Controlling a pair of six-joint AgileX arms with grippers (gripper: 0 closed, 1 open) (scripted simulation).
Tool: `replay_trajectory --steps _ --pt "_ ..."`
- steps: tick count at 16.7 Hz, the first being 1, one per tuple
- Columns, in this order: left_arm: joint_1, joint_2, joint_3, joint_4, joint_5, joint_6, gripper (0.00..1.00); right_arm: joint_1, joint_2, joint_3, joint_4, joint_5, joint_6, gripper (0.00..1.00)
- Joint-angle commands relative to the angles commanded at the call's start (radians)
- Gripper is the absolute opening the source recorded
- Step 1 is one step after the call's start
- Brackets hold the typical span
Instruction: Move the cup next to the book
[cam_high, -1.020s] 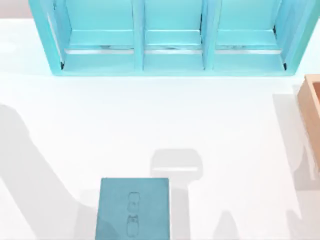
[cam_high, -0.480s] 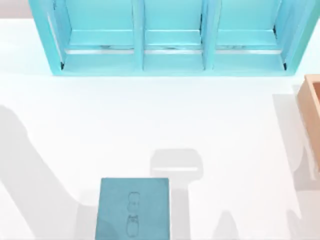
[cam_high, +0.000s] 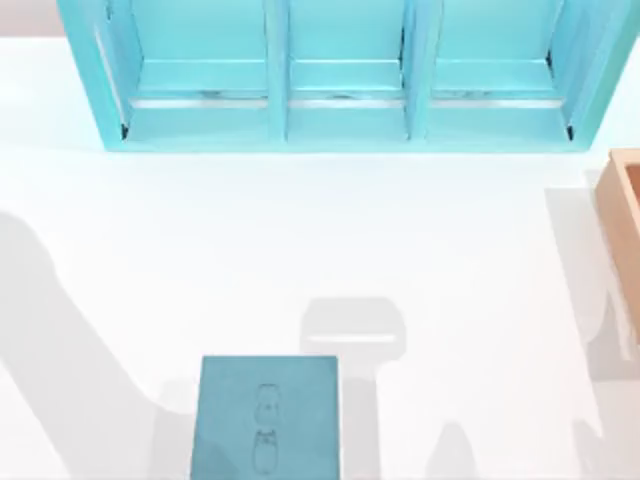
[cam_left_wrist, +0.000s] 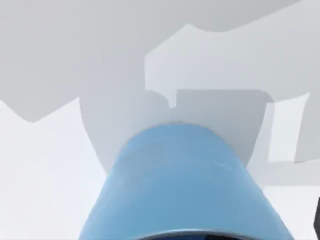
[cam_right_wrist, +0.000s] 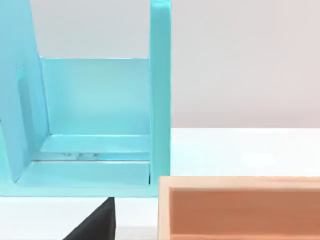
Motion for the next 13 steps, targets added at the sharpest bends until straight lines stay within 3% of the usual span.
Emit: replay_trajectory --steps 2,3,13 --pt "0.0 0.0 0.0 0.0 0.0 0.0 0.02 0.0 0.0 0.0 0.0 0.0 0.0 1.0" --pt "0.0 0.0 0.0 0.0 0.0 0.0 0.0 0.0 0.0 0.0 0.0 0.0 0.0 1.0" --pt "0.002 -0.001 0.018 -0.016 0.001 -0.005 0.0 0.0 0.0 0.0 0.0 0.0 0.0 1.0"
